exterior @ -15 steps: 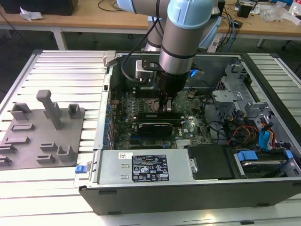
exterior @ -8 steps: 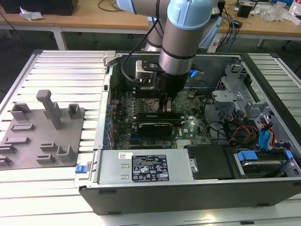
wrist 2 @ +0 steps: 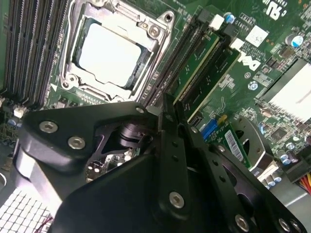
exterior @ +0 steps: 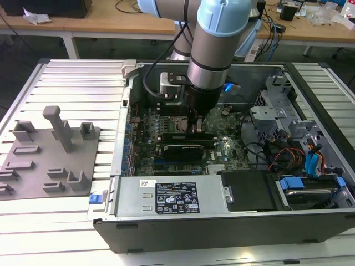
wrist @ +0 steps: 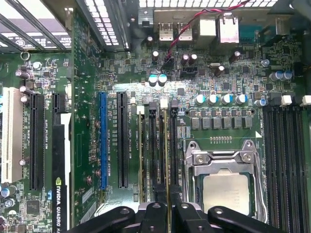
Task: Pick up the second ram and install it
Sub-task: 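Insert the second ram into the second slot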
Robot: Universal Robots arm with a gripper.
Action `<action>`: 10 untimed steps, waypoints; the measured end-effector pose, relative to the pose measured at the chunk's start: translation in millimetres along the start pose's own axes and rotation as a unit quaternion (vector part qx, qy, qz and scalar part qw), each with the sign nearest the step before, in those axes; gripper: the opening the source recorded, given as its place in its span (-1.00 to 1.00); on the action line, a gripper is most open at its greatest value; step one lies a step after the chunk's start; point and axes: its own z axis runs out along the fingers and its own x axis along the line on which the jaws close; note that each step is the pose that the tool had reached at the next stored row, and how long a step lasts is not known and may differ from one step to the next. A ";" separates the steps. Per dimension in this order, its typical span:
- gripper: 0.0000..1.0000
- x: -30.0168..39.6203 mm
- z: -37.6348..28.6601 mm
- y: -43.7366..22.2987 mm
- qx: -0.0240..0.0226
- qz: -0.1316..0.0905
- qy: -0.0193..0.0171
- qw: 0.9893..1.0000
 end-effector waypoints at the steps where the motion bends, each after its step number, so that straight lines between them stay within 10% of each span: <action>1: -0.70 0.0 0.0 0.0 0.000 0.000 0.000 1.000; 5: -0.58 0.0 -4.2 0.4 0.000 0.000 0.000 1.000; 10: -0.61 -3.0 -41.4 3.5 0.001 0.000 0.000 1.000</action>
